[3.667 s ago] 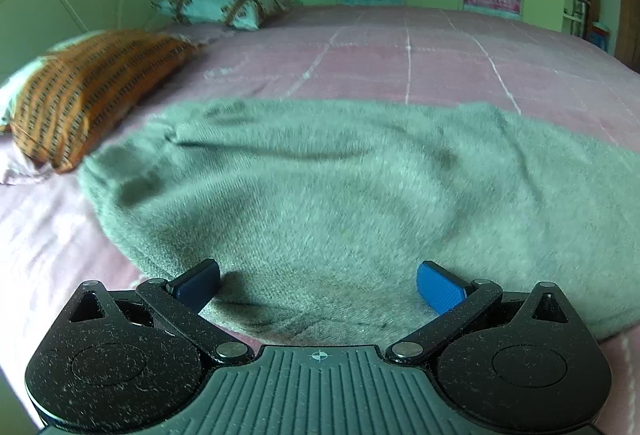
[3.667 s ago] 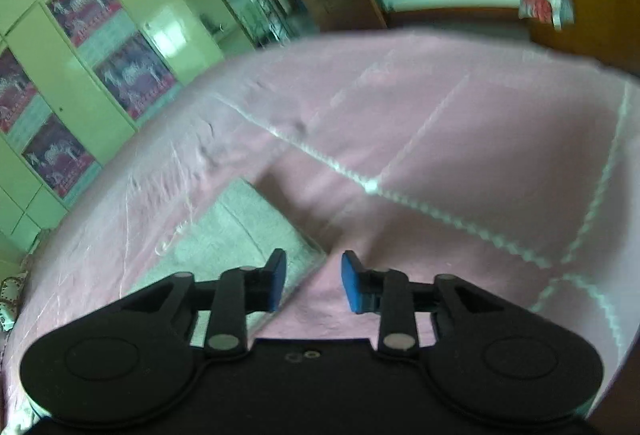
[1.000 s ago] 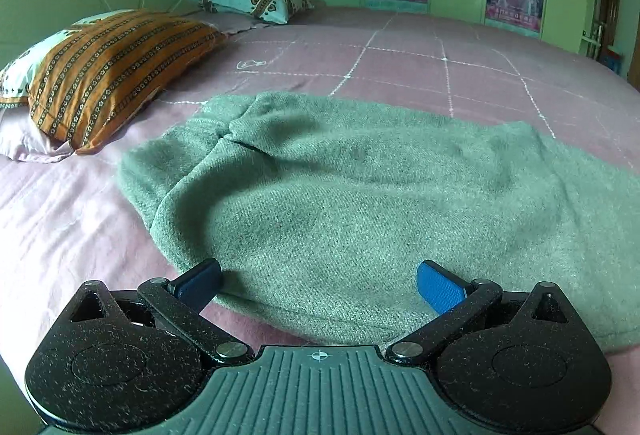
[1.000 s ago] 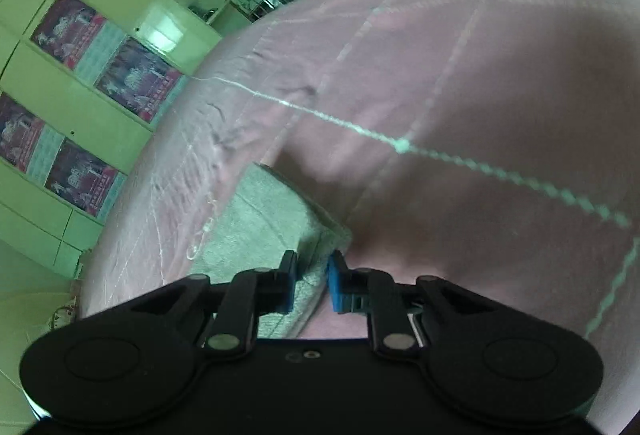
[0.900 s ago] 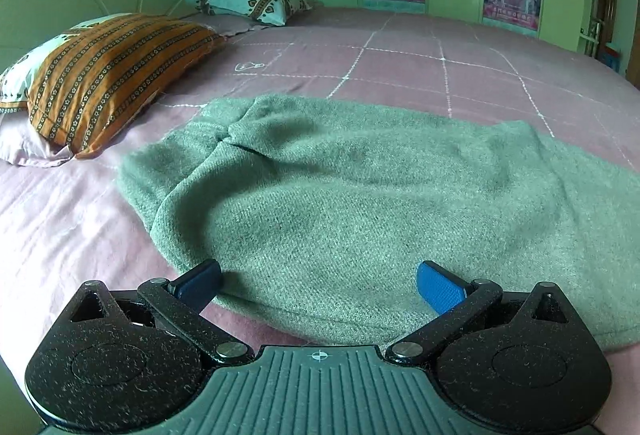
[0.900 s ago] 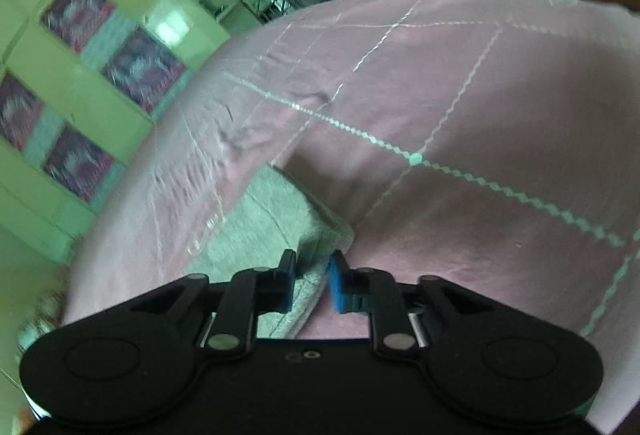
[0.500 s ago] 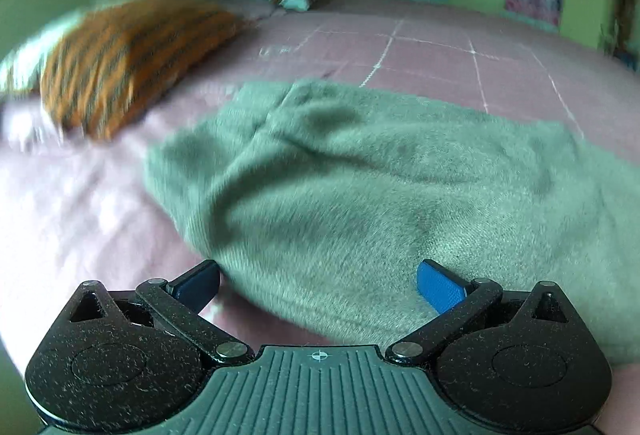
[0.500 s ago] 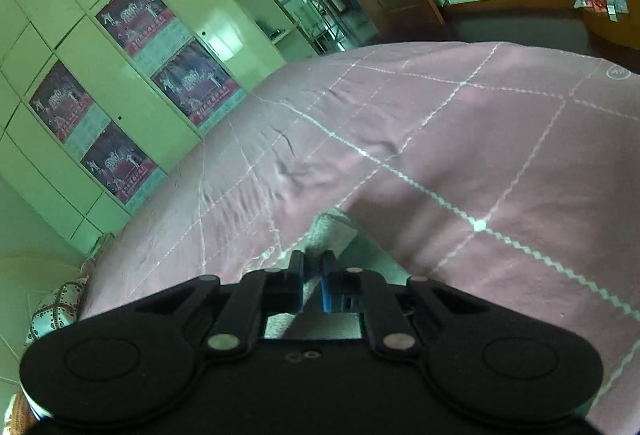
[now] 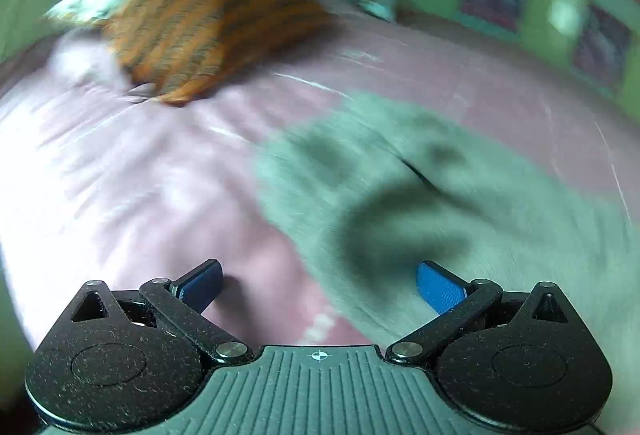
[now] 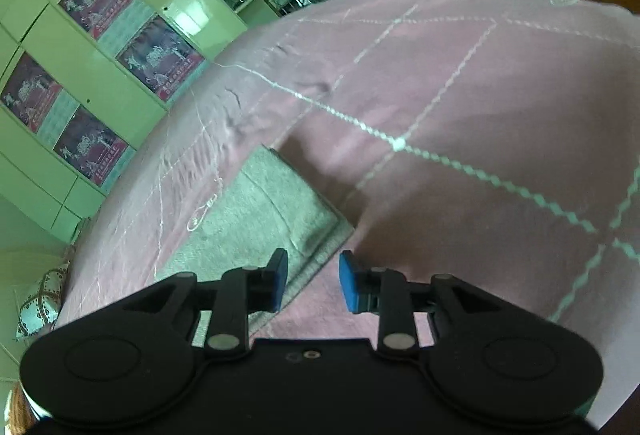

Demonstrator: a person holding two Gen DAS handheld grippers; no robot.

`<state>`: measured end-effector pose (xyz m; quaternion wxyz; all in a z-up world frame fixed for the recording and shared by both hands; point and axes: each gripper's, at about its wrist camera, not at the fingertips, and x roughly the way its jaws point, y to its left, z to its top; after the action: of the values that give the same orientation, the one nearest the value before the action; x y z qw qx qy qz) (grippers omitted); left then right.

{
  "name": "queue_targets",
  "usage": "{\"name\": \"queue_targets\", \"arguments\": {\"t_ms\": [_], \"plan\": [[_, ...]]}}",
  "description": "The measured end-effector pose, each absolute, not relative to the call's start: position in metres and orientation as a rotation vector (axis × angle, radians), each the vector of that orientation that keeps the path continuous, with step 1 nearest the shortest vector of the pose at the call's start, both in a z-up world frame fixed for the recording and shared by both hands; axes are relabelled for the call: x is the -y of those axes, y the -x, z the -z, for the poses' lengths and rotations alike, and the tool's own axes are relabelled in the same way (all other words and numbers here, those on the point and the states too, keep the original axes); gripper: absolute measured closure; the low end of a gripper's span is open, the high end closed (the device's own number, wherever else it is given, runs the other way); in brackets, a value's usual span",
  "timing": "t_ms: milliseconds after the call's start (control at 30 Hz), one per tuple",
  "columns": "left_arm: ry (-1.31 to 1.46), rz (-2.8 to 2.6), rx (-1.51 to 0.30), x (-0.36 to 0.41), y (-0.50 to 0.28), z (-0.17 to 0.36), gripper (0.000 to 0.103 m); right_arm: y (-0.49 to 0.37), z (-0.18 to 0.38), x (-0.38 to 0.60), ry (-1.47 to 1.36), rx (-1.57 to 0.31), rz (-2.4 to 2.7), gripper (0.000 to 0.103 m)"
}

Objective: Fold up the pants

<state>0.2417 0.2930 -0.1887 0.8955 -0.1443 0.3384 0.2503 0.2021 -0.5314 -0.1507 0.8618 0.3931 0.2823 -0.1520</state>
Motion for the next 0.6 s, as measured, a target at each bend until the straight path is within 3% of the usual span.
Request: {"name": "queue_targets", "arguments": {"t_ms": [233,467,600], "plan": [[0.354,-0.383,-0.571,-0.278,-0.219,0.155,0.0,-0.196,0.155,0.525,-0.917,-0.571,0.294,0.078],[0.101,-0.261,-0.72,-0.204,-0.236,0.18,0.0,-0.195,0.174,0.532,-1.057,-0.529,0.27,0.082],[0.203,-0.297,-0.748,-0.203,-0.234,0.199,0.0,-0.186,0.177,0.538,-1.132,-0.482,0.251,0.082]]}}
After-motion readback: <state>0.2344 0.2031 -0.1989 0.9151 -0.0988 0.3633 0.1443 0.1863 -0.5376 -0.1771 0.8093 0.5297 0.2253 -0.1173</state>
